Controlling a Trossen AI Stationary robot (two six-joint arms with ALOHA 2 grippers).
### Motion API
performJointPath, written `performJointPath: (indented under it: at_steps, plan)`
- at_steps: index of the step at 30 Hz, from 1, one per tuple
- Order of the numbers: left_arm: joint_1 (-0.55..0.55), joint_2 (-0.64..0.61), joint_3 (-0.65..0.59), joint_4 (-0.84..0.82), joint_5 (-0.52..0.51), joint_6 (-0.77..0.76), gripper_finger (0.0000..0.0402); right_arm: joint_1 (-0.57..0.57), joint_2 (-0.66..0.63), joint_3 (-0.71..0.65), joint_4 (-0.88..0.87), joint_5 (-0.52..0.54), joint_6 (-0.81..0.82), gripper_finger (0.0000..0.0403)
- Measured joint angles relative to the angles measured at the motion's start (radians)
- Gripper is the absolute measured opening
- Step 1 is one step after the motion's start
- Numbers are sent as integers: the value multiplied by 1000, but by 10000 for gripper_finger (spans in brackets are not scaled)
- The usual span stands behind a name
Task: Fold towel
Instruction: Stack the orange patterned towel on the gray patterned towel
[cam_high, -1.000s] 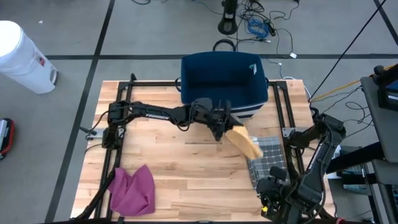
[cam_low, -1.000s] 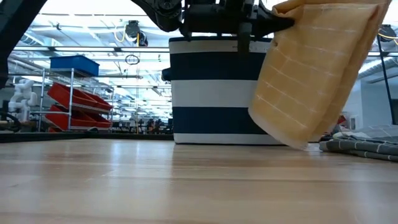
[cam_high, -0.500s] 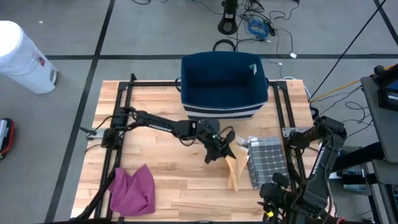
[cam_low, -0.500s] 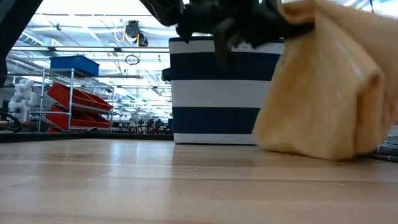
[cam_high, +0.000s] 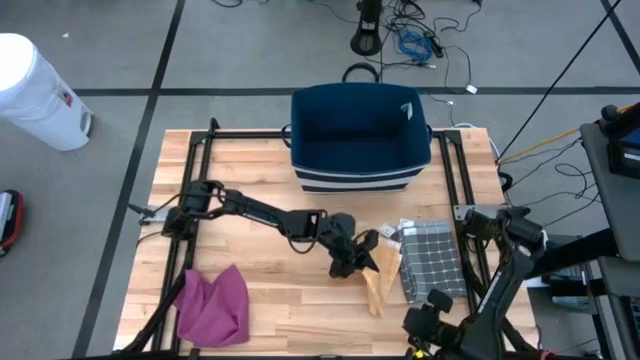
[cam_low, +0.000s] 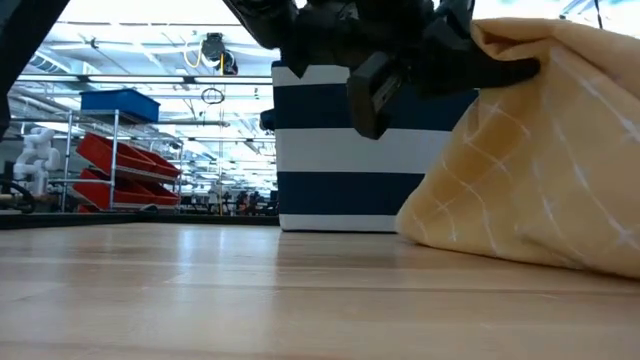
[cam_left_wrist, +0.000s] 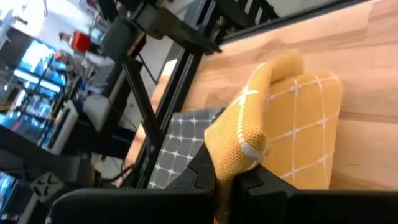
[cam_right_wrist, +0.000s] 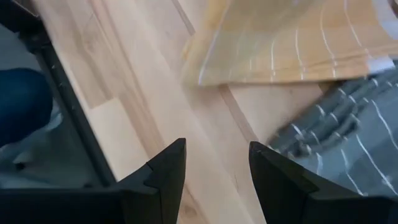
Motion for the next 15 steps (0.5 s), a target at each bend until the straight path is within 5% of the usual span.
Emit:
performJointPath:
  at_steps: [5,15]
  plan:
    - [-39,0,0,-66,-145,-2,7,-11,89,0,70,98,-53,162]
    - [-51,0,0,-160,-243,-171,7,-56,230,-1,180,217,-202,162]
